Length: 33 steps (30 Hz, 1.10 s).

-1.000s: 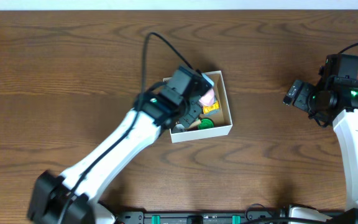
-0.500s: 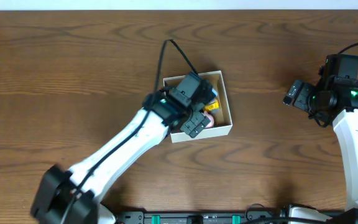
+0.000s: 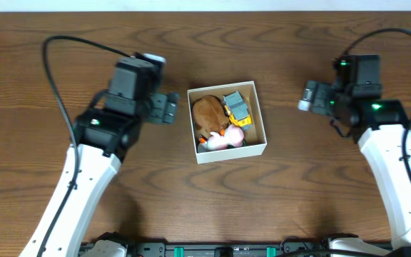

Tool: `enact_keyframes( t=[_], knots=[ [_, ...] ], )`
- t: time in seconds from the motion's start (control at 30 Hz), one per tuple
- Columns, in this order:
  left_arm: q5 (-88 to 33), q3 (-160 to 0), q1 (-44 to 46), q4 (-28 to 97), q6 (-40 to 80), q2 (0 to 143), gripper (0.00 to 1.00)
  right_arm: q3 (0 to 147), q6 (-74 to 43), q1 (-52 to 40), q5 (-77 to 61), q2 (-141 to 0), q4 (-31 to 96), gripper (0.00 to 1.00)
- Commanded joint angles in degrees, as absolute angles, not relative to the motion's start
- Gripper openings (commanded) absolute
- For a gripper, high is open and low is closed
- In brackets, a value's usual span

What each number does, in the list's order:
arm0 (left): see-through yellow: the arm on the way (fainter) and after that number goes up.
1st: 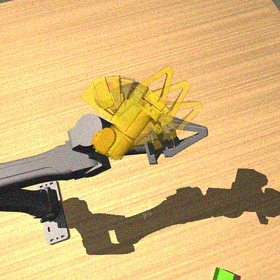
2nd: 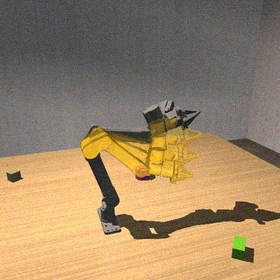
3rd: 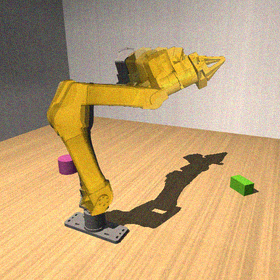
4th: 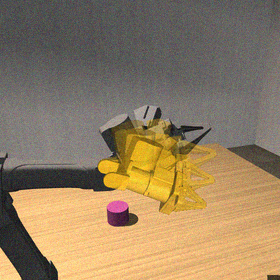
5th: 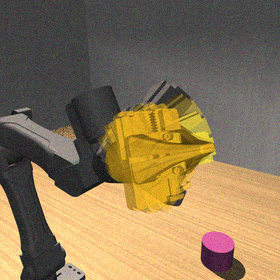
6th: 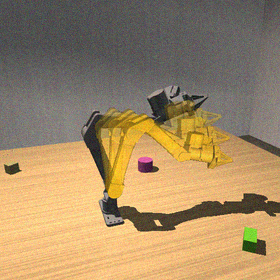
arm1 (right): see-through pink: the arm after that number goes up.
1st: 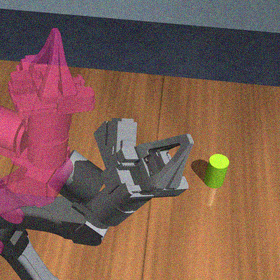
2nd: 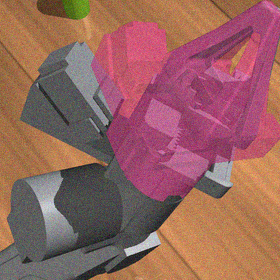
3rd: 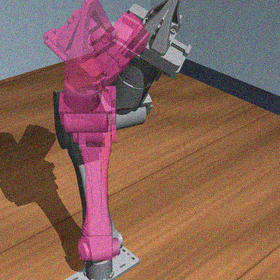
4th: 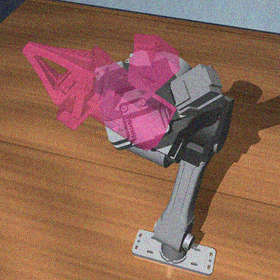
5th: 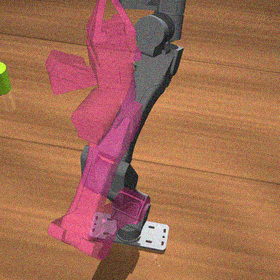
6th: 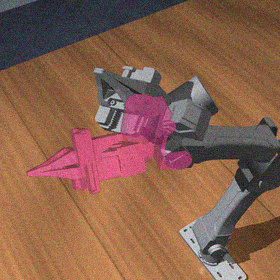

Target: Pack container

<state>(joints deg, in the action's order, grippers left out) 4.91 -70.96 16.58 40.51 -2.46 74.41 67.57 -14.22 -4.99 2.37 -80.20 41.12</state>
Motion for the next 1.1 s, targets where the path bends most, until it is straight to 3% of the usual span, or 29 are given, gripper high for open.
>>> enact_keyframes(
  t=[0.0,0.2,0.6,0.93,1.07],
  knots=[
    [5.4,-71.6,12.3,40.7,0.3,74.5,0.98,67.3,-11.9,-9.0,3.2,-80.1,37.5,0.99],
    [7.1,-71.6,10.1,40.0,0.6,74.4,0.98,67.3,-11.5,-10.1,4.9,-80.1,31.7,0.99],
    [7.1,-68.7,10.0,46.4,6.5,61.7,0.98,66.2,-13.0,-10.2,7.6,-65.3,38.5,0.99],
    [6.5,-46.3,10.1,36.7,8.7,36.0,0.98,43.6,-13.4,-10.2,9.3,-42.4,33.5,0.99],
    [-1.9,-38.2,10.1,31.3,8.9,27.4,0.98,35.7,-19.7,-10.2,13.0,-34.5,35.9,0.99]
  ],
)
